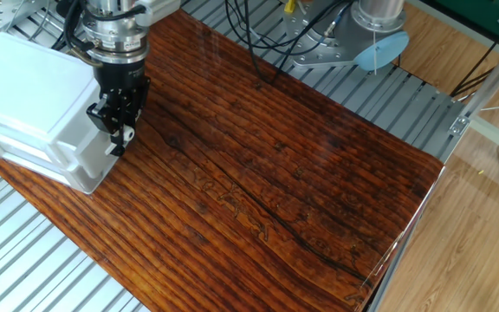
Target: Grasp the handle and close the drawer
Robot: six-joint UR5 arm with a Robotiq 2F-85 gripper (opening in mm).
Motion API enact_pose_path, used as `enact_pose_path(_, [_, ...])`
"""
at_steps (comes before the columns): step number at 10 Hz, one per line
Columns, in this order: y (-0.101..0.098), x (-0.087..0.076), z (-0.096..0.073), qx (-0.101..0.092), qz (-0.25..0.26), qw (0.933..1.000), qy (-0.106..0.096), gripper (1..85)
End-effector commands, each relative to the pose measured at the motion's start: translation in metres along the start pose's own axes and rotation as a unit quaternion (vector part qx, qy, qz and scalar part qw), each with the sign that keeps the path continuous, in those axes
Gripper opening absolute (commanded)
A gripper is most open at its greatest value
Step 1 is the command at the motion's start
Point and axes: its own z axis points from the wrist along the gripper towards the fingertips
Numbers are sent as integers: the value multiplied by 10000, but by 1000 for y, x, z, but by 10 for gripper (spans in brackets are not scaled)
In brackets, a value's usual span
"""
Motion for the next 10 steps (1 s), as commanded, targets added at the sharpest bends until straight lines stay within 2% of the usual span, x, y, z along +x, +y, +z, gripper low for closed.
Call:
enact_pose_path(1, [7,0,-1,-119,207,9997,-28,347])
enact_pose_path(2, [10,2,-1,-172,239,9996,7,353])
enact_pose_path(4, [8,9,-1,-136,179,9996,141,373])
enact_pose_path(6, [13,14,-2,-233,-123,9994,240,423])
enact_pose_path(9, [10,13,-2,-191,-305,9991,210,423])
enact_pose_path(10, [11,17,-3,-199,-351,9990,208,423])
